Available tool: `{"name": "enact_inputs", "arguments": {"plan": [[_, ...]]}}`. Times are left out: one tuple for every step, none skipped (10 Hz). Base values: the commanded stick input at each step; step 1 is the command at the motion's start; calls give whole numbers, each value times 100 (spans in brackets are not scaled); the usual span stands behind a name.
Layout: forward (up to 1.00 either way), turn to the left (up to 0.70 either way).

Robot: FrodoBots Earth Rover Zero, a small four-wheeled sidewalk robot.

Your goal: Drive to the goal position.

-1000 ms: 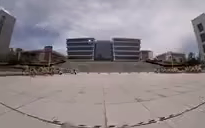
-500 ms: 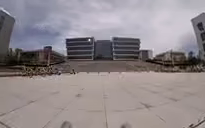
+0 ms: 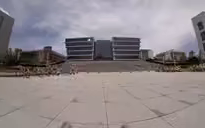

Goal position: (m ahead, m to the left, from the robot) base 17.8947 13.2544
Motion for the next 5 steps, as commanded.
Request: {"name": "enact_inputs", "arguments": {"plan": [[70, 0], [70, 0], [70, 0], [70, 0], [70, 0]]}}
